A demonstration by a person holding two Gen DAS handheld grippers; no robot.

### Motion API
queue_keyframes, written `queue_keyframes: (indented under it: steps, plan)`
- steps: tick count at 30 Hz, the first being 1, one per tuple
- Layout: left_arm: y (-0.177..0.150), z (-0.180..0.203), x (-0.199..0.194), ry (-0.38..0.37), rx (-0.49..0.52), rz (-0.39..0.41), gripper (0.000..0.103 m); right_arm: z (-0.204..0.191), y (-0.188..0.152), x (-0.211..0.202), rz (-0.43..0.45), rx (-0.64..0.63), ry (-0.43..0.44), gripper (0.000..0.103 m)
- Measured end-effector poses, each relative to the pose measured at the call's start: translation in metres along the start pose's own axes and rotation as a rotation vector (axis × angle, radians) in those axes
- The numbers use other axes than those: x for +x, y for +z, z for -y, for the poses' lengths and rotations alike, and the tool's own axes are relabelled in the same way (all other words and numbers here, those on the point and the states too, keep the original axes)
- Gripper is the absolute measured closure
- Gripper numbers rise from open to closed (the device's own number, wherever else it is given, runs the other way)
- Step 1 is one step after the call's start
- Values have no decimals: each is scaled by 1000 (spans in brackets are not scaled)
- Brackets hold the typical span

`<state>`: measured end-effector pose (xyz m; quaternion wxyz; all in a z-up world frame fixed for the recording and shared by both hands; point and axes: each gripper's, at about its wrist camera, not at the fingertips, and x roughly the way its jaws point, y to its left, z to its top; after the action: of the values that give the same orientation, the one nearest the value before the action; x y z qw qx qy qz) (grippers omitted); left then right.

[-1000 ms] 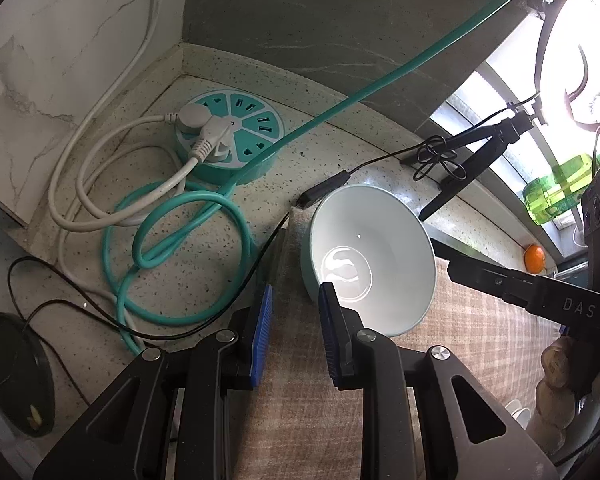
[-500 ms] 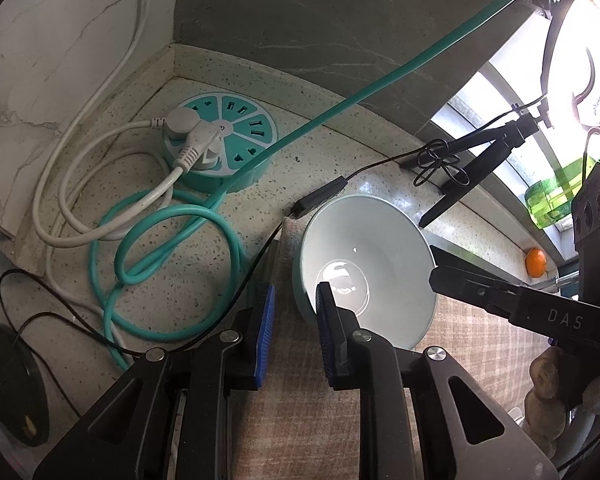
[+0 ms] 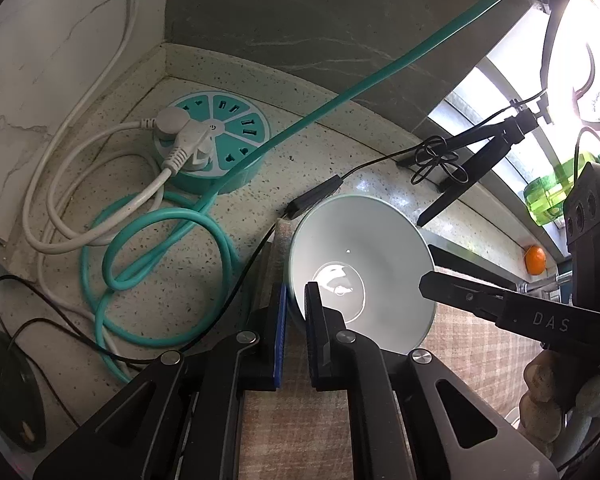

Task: Organize plates and bowls
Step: 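Close the left gripper on the rim of the white ceramic bowl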

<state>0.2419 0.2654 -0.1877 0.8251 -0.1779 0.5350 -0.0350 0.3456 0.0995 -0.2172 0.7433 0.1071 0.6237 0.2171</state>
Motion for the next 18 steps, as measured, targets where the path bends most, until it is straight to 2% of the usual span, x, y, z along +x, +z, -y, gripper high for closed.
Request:
queue_keyframes:
  steps: [18]
  plan:
    - [-3, 4, -6, 3, 12, 9, 96, 2, -1, -9, 2, 6, 2, 94]
